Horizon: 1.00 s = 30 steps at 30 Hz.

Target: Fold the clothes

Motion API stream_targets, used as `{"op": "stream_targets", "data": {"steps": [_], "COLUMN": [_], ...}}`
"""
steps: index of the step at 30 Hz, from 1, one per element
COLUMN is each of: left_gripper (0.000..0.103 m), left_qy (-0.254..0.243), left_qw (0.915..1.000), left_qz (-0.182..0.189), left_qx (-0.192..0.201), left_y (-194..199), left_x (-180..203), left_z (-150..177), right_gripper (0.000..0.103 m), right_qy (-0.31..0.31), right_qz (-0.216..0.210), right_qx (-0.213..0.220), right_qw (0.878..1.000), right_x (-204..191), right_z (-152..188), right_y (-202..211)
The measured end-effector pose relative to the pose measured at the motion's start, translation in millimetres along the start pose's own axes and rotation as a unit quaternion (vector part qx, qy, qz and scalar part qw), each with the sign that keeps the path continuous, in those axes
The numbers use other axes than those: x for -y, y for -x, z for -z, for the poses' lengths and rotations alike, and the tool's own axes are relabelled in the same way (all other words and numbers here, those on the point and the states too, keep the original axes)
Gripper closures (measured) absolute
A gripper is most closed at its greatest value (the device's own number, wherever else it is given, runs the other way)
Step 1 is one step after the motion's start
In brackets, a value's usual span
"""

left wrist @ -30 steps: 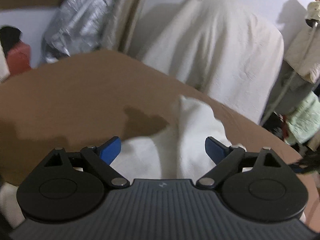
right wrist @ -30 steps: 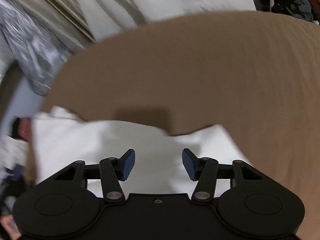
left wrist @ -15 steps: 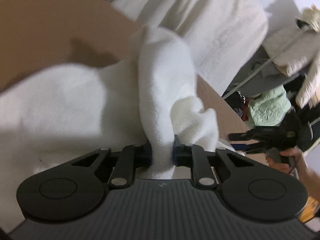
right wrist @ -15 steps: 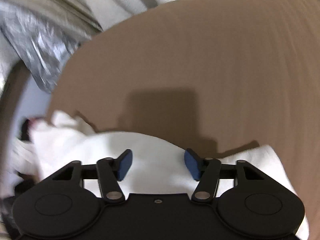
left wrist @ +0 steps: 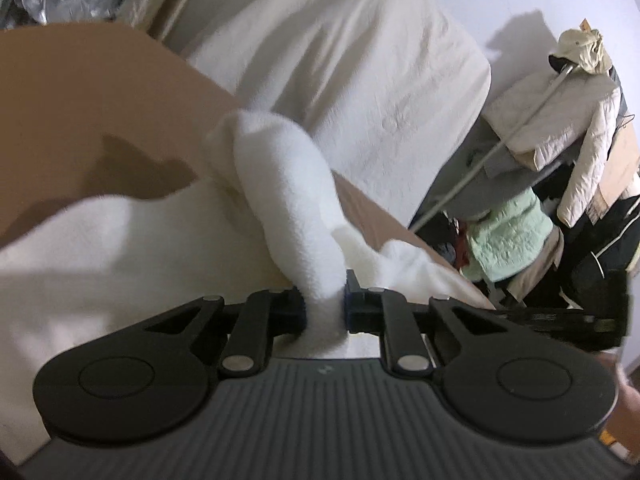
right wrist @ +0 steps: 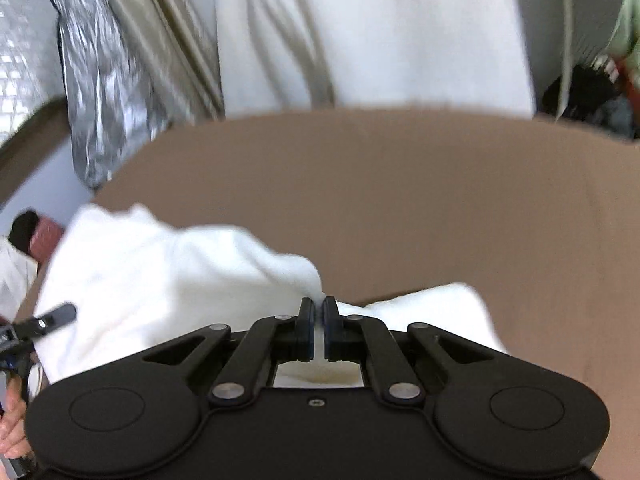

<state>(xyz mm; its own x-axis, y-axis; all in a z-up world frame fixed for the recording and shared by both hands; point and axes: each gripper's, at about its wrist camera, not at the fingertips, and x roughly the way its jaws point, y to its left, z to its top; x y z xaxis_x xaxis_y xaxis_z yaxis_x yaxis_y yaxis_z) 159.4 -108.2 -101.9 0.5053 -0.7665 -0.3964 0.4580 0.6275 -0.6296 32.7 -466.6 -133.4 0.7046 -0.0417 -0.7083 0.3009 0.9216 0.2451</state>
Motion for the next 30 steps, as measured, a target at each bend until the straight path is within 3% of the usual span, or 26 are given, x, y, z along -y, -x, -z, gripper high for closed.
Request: {"op": "stream_targets", "data": {"steps": [5, 8, 12, 14, 17, 21, 23, 27, 30], "left_gripper": [0.088, 0.089, 0.09, 0.09, 0.09, 0.09, 0.09, 0.09, 0.09], "left_qy": [-0.005, -0.007, -0.006, -0.013, -0.024, -0.04, -0.062, -0.095, -0.107], "left_qw": [0.9999, 0.9997, 0.9935, 0.9922, 0.9905, 0.9867, 0.9866, 0.9841, 0.9817], "left_qz": [0.0, 0.02, 0.111, 0.121, 0.13, 0.15, 0.141, 0.135, 0.14], "left_qx": [-0.01, -0.007, -0.022, -0.028, -0.037, -0.05, -0.055, -0.066, -0.073], "left_y": [-4, -3, 7, 12, 16, 17, 15, 11, 11], "left_x": [10, 18, 30, 37, 50, 69, 80, 96, 102], "left_z": [3, 2, 3, 7, 15, 28, 34, 47, 54], "right_gripper": [0.096, 0.097, 0.097, 0.097, 0.098, 0.099, 0.099, 0.097, 0.087], "right_qy": [0.029, 0.034, 0.037, 0.037, 0.056, 0.083, 0.093, 0.131, 0.168], "right_qz": [0.021, 0.033, 0.051, 0.048, 0.071, 0.153, 0.183, 0.2, 0.176], "right_qx": [0.05, 0.073, 0.088, 0.082, 0.07, 0.082, 0.063, 0.008, 0.033], "right_qw": [0.998, 0.996, 0.994, 0.995, 0.993, 0.981, 0.977, 0.971, 0.969], "right_x": [1, 5, 0, 6, 8, 19, 27, 25, 13], "right_z": [-15, -24, -37, -36, -21, 25, 40, 52, 55], "right_y": [43, 60, 64, 72, 90, 124, 123, 110, 116]}}
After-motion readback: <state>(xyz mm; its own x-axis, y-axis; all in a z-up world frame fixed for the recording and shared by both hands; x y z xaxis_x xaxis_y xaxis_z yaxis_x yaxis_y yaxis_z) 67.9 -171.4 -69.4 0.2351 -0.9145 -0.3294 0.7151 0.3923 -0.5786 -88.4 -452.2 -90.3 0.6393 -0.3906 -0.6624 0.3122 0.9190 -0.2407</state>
